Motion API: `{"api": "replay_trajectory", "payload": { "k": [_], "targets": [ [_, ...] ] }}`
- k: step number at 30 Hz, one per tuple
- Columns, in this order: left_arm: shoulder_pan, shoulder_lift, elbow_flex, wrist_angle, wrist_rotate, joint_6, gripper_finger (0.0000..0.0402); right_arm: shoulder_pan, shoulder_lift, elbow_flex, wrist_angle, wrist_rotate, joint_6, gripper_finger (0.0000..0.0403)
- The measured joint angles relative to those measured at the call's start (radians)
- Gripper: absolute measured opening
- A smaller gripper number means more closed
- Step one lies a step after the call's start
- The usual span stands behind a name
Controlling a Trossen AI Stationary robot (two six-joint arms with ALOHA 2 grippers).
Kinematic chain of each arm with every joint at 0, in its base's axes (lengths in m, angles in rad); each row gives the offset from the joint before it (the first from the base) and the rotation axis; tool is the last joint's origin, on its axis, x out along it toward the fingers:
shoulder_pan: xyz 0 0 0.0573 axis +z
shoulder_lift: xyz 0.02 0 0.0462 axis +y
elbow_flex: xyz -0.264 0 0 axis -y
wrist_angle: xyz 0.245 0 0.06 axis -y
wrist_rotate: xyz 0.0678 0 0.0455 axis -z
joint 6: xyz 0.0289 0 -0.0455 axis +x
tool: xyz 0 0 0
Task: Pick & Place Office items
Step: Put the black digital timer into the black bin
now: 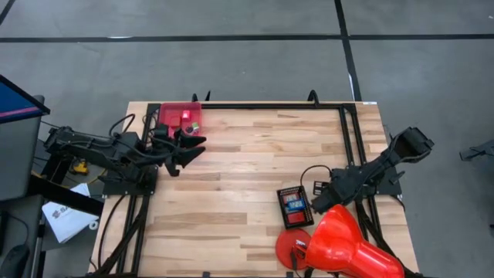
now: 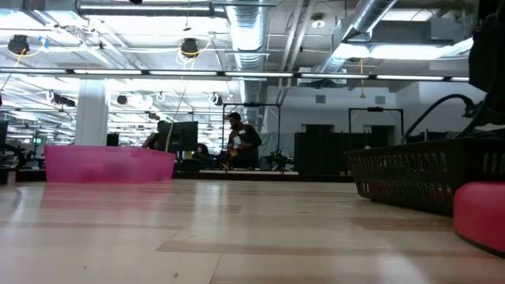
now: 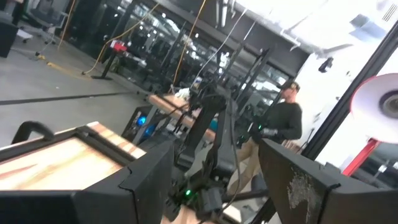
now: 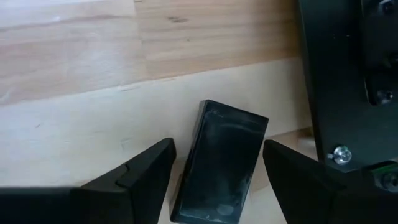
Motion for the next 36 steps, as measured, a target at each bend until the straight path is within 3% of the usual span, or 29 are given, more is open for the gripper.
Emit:
{"api": "replay_trajectory", "payload": {
  "k": [11,23,31,36],
  "targets": [
    [0.0,0.0,0.0,0.121,0.0,0.001,0.0232,0.052,0.054,0.003,0.005,0.083,-0.003,0.0248],
    [0.0,0.0,0.0,0.184,-0.021,0.001,0.0232,0.006,0.036,-0.007,0.159,0.356,-0.075,0.0228],
    [0.0,0.0,0.0,0.189,-0.027,0.001,0.0232,-0.083,-0.125,-0.006,0.184,0.466,-0.192,0.0224],
    [0.0,0.0,0.0,0.187,-0.022,0.027,0.0232,-0.153,-0.32,0.02,0.153,0.433,-0.496,0.0224]
  ]
}}
